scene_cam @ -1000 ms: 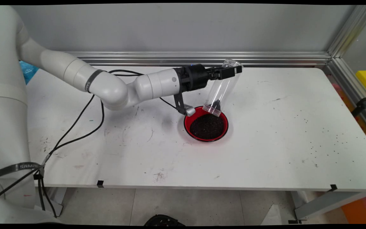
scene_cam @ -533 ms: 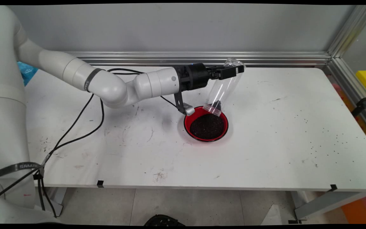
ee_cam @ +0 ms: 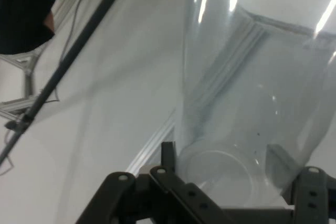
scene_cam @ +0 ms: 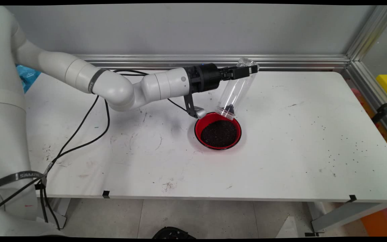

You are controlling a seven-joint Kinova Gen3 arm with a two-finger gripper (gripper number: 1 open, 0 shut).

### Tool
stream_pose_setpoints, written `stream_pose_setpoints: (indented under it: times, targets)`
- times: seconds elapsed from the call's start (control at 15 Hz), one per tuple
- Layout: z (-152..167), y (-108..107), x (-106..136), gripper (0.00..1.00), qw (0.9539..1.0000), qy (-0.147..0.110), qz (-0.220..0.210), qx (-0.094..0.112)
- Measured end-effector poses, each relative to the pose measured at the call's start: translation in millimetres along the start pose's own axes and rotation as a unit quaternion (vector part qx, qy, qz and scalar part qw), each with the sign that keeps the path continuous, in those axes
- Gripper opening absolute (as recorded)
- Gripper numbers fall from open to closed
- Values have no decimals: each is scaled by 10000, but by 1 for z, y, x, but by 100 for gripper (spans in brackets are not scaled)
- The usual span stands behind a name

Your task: Pour the black seasoning powder in the red bowl

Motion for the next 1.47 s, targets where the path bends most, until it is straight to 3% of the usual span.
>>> stream_pose_setpoints:
  times: [0.4,0.6,0.73,1.07,1.27,1.33,1.47]
  targets:
    - [-5,0,-3,0,9956,215,-810,-424]
    - [-9,-1,-11,0,9892,276,-1272,-680]
    - [-12,1,-16,0,9822,290,-1627,-896]
    - [-20,6,-33,0,9560,284,-2564,-1398]
    - [-25,5,-48,0,9307,286,-3245,-1667]
    - [-26,4,-52,0,9247,287,-3389,-1711]
    - [-29,3,-59,0,9083,281,-3751,-1830]
